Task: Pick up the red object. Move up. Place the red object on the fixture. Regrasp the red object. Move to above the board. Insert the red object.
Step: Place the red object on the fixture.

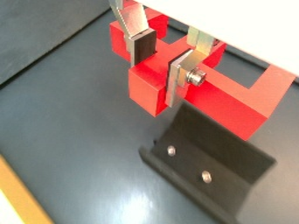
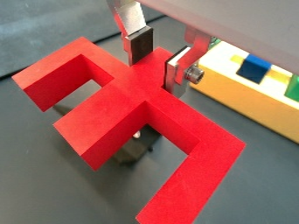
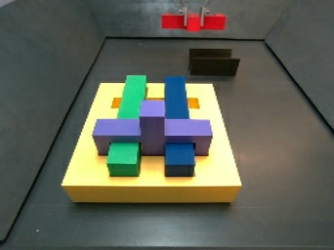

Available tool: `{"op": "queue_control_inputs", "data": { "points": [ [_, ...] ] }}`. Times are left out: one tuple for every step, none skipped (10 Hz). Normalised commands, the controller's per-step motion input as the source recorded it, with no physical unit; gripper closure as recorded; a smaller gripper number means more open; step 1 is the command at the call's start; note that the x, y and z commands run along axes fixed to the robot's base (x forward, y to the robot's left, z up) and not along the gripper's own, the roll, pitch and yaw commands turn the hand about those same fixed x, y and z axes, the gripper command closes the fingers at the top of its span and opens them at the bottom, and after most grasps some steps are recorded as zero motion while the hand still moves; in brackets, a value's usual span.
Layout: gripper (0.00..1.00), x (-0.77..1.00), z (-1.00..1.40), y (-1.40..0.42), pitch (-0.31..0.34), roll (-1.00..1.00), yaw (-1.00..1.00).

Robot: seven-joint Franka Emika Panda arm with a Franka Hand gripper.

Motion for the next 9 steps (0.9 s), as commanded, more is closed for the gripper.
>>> {"op": "queue_control_inputs", "data": {
  "points": [
    [1.0,0.71,0.05,-0.25,0.0,-0.57,0.12],
    [1.0,0.69,0.0,-0.19,0.0,-0.66,0.14],
    [1.0,0.68,0.0,-0.15,0.0,-0.72,0.13],
    [1.0,0.62,0.0,-0.11,0.0,-0.77,0.14],
    [1.0,0.64,-0.04,-0.04,0.0,-0.89,0.11],
    [1.0,0.65,-0.06,0.0,0.0,-0.95,0.05],
    [1.0,0.57,-0.03,0.0,0.0,-1.0,0.02],
    [1.0,0.34,-0.11,0.0,0.0,-0.96,0.0],
    [1.0,0.27,-0.14,0.0,0.0,-0.93,-0.04]
  ]
}}
